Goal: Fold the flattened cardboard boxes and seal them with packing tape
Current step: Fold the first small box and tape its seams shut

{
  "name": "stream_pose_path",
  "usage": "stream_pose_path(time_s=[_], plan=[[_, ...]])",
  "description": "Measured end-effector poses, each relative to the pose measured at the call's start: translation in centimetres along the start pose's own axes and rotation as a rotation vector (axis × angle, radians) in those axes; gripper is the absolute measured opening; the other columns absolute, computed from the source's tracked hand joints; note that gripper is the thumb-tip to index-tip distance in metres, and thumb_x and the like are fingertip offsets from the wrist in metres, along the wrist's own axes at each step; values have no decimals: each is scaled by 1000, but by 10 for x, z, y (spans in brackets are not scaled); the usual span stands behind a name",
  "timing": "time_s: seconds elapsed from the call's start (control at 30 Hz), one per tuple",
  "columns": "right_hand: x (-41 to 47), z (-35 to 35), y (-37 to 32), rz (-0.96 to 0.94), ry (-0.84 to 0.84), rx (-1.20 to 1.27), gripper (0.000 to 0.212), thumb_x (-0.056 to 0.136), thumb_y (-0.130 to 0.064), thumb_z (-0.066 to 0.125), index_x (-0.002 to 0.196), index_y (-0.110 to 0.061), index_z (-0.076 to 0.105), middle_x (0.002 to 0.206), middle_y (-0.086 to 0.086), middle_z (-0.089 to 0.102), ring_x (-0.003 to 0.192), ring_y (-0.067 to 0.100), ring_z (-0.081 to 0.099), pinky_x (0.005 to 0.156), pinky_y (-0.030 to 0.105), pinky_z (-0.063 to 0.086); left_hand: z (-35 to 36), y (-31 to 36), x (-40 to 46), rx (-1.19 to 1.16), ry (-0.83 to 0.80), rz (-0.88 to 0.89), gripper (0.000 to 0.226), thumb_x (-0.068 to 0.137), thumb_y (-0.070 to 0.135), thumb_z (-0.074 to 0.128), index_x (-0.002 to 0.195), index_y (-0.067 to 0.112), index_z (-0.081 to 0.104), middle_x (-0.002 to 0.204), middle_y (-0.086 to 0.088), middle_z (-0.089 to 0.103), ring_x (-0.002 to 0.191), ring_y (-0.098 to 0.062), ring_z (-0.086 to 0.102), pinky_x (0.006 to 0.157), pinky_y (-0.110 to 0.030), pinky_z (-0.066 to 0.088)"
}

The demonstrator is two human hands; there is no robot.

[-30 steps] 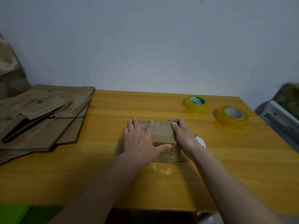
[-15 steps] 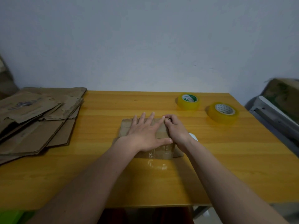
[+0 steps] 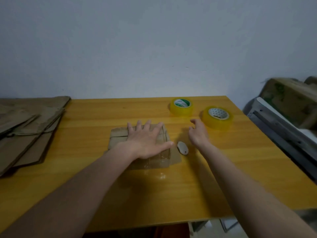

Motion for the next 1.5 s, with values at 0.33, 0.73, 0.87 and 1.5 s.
stream_pose_path(time_s=[0.33,0.73,0.87,1.5], plan=[[65,-5,18,-102,-115,-431,63,96,-14,50,151,-9,20,161,5,9,147,31,4,119,39,9,2,1,9,-22,41,37,100,60,90,2,149,46,-9,162,7,-9,149,-21,-9,117,-58,-7],[123,32,-13,-222,-136,-780,55,91,-16,50,143,-11,32,151,11,27,140,35,18,111,43,26,4,0,9,5,67,74,89,69,85,7,147,48,-13,160,12,-16,147,-14,-17,117,-56,-9],[117,38,-11,-222,-127,-776,36,94,-20,50,130,-13,52,140,10,41,130,32,31,107,38,29,4,-2,9,-15,67,93,90,69,86,6,148,47,-13,159,13,-19,146,-12,-20,117,-54,-11],[-33,-29,-88,106,-659,1495,43,76,-40,63,98,-4,74,117,16,67,108,32,65,91,62,44,-4,-25,-7,-220,365,49,62,92,58,47,145,28,39,127,4,47,120,-16,39,99,-32,33]])
Point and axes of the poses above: each hand's wrist, its own x-axis towards the middle knuckle, its own z-axis out of the palm, y = z × x, the point moved 1 cm from there along x, towards the middle knuckle
